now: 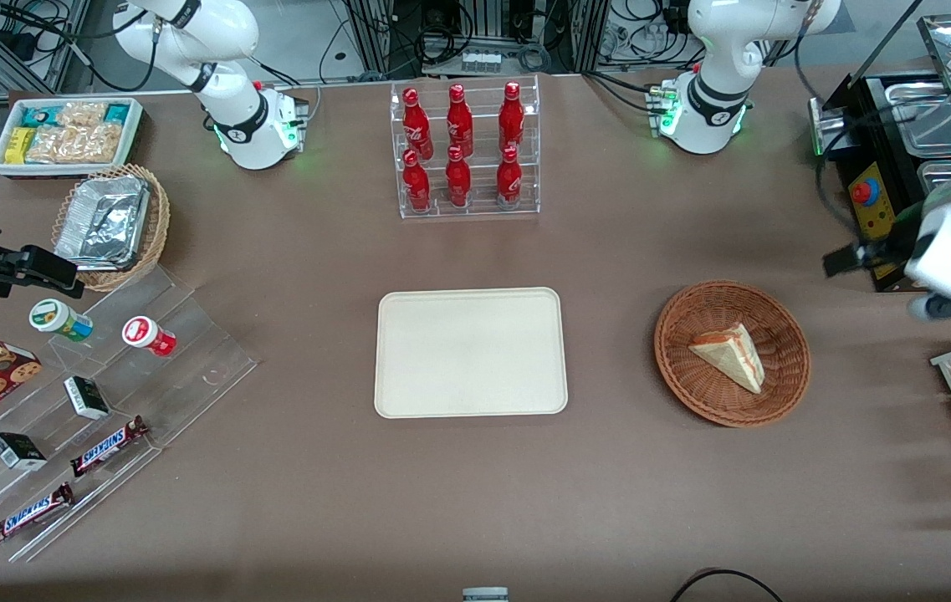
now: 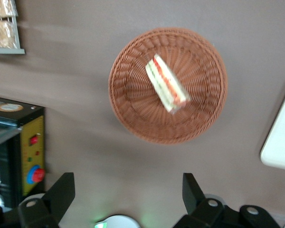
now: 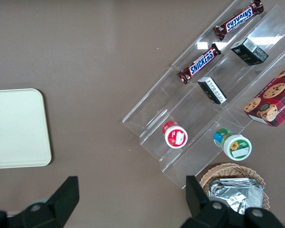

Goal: Place sandwich from basket to tray
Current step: 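Move the left gripper over the wicker basket and lower onto the sandwich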

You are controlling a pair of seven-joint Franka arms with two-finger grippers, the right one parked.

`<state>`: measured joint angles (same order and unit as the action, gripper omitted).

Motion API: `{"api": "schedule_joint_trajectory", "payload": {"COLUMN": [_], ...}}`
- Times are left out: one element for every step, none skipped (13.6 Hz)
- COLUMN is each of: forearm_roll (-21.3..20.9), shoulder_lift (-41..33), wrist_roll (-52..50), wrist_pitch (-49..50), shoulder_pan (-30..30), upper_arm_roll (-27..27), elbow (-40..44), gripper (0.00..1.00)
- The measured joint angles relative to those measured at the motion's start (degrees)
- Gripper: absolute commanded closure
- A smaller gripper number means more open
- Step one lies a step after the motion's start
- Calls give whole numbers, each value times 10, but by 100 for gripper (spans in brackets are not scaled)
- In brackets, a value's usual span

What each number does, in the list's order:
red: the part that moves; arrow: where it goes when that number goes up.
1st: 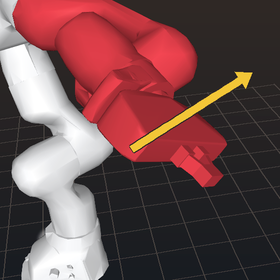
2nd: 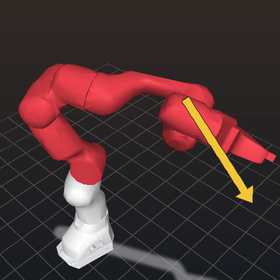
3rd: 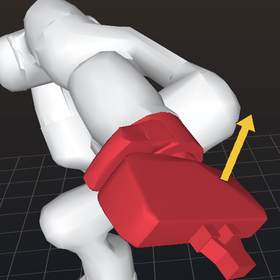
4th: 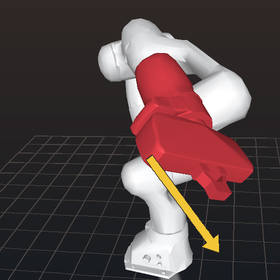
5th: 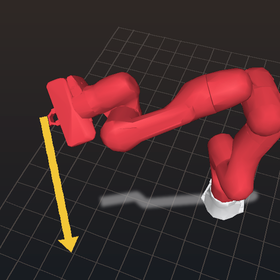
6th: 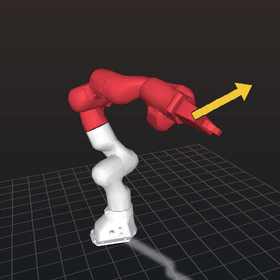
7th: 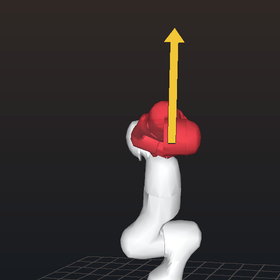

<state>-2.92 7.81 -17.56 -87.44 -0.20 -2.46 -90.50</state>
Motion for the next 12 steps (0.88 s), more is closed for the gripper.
{"api": "schedule_joint_trajectory", "payload": {"forearm_roll": [0, 0, 0, 0, 1, 1, 4, 7, 9, 9, 9, 9], "shoulder_lift": [12, 22, 30, 35, 38, 39, 39, 39, 40, 40, 40, 40], "wrist_roll": [-37, -79, -126, -175, -217, -252, -281, -300, -311, -320, -331, -341], "wrist_pitch": [-16, -33, -51, -73, -98, -123, -150, -180, -211, -243, -274, -306], "shoulder_pan": [-2, -2, -2, -2, -2, -2, -2, -3, -3, -3, -3, -3], "upper_arm_roll": [0, 0, 0, -1, -1, -2, -2, -3, -3, -3, -3, -3], "elbow": [-2, -5, -12, -22, -36, -54, -73, -94, -116, -141, -169, -197], "gripper": [0, 0, 0, 0, 0, 0, 0, 0, 0, 0, 0, 0]}}
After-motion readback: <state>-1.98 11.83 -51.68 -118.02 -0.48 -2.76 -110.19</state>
